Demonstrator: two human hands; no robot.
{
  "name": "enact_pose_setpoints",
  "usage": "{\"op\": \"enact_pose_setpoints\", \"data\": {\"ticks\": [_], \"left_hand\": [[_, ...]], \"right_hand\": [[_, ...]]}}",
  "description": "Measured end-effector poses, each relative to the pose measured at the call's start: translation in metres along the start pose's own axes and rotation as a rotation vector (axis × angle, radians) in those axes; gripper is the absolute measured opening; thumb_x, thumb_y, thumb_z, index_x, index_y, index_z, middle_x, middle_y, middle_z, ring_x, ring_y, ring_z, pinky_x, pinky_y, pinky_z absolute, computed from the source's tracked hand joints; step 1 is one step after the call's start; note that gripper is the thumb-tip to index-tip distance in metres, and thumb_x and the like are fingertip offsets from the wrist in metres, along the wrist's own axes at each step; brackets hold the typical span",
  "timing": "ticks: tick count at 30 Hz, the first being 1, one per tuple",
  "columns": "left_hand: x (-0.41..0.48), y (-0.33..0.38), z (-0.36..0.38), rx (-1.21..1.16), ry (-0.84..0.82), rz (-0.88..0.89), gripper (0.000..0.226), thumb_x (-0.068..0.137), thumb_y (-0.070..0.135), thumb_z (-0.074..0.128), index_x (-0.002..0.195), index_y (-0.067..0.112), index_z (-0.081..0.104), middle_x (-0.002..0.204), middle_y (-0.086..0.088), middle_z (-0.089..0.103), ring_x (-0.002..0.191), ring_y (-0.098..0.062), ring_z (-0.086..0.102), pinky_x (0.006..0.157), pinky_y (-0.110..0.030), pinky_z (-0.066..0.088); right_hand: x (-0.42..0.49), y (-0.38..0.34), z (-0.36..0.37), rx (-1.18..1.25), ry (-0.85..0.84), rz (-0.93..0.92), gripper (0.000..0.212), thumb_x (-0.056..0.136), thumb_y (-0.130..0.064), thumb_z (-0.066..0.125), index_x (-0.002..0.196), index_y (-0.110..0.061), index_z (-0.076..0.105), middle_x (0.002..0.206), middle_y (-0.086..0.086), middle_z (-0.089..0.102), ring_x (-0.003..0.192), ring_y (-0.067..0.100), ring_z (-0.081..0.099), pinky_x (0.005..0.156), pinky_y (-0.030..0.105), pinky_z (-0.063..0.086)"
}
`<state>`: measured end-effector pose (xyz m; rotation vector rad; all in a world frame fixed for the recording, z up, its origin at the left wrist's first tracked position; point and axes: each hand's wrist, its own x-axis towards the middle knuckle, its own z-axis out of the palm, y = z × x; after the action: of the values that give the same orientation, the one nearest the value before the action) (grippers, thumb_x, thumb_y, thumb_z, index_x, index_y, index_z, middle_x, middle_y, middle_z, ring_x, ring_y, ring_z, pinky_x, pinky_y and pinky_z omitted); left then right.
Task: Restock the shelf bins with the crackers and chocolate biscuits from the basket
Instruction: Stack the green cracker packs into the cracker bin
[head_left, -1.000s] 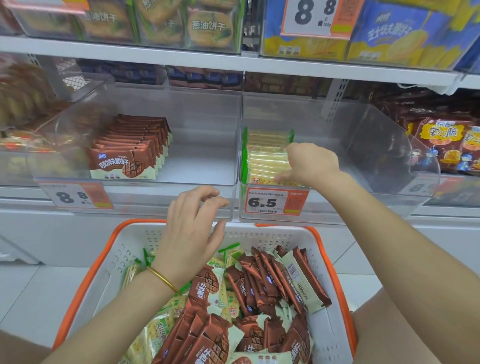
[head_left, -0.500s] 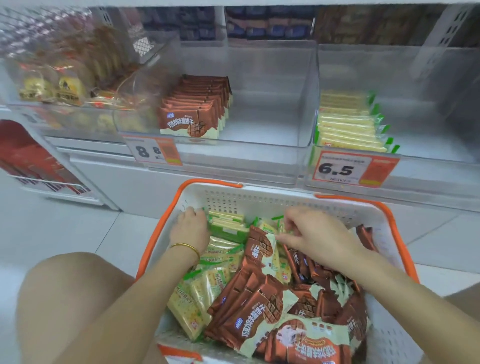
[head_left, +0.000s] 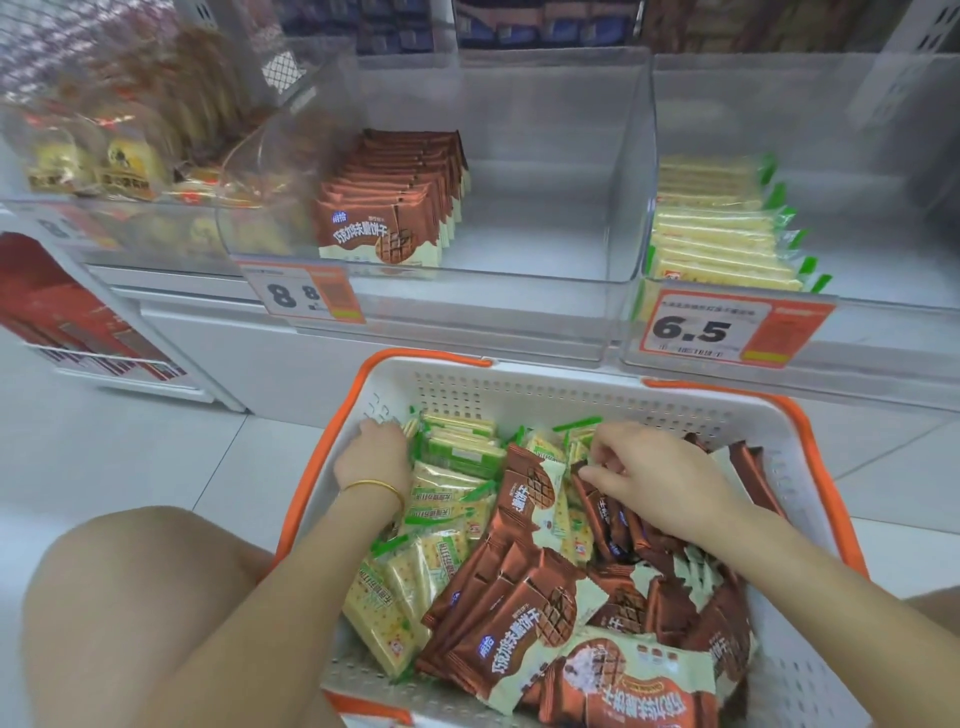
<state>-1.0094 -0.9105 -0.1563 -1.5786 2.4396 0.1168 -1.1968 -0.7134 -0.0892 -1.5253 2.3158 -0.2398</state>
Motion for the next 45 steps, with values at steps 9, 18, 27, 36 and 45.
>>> {"op": "enact_pose_setpoints", "data": {"ticks": [9,18,27,36,45], "left_hand": [[-0.037,0.002,-0.089,-0.859,-0.612,0.411,0.016,0.081,0.001,0.058,0.092,0.012,0.055,0.083,-0.003,0.053,0.072,-0.015,0.052,0.069,-0.031,0.045],[-0.070,0.060,-0.124,-1.162,-0.488,0.742,0.024,0.071,-0.010,0.049,0.077,0.011,0.060,0.073,0.004,0.061,0.068,-0.008,0.057,0.063,-0.022,0.045],[-0.070,0.092,-0.171,-0.891,-0.524,0.791,0.039,0.083,-0.015,0.049,0.093,0.019,0.063,0.082,0.000,0.065,0.073,-0.013,0.057,0.066,-0.026,0.045],[-0.070,0.129,-0.238,-0.736,-0.280,0.906,0.026,0.084,0.009,0.068,0.109,0.018,0.065,0.103,-0.001,0.068,0.090,-0.011,0.065,0.086,-0.025,0.053],[-0.053,0.189,-0.257,-0.455,0.282,1.002,0.029,0.087,0.014,0.060,0.115,0.023,0.060,0.105,0.011,0.060,0.100,-0.007,0.055,0.083,-0.014,0.039]], "right_hand": [[-0.002,-0.010,-0.003,0.807,-0.055,0.097,0.025,0.100,-0.030,0.044,0.093,-0.009,0.057,0.079,0.010,0.063,0.063,0.021,0.064,0.058,0.036,0.055],[-0.023,-0.025,-0.020,1.468,-0.264,0.178,0.053,0.091,-0.051,0.040,0.125,-0.014,0.057,0.119,0.017,0.064,0.109,0.033,0.062,0.090,0.049,0.052],[-0.042,-0.006,-0.088,1.207,0.129,0.032,0.038,0.086,-0.040,0.052,0.116,-0.018,0.061,0.104,0.005,0.070,0.091,0.021,0.068,0.070,0.036,0.056],[-0.052,0.030,-0.144,1.104,0.415,-0.038,0.024,0.081,-0.005,0.066,0.098,-0.021,0.060,0.091,0.017,0.062,0.079,0.026,0.065,0.067,0.040,0.057],[-0.027,0.060,-0.210,0.318,0.612,0.074,0.020,0.077,-0.015,0.076,0.088,-0.025,0.061,0.092,-0.010,0.060,0.083,0.009,0.054,0.067,0.021,0.043]]}}
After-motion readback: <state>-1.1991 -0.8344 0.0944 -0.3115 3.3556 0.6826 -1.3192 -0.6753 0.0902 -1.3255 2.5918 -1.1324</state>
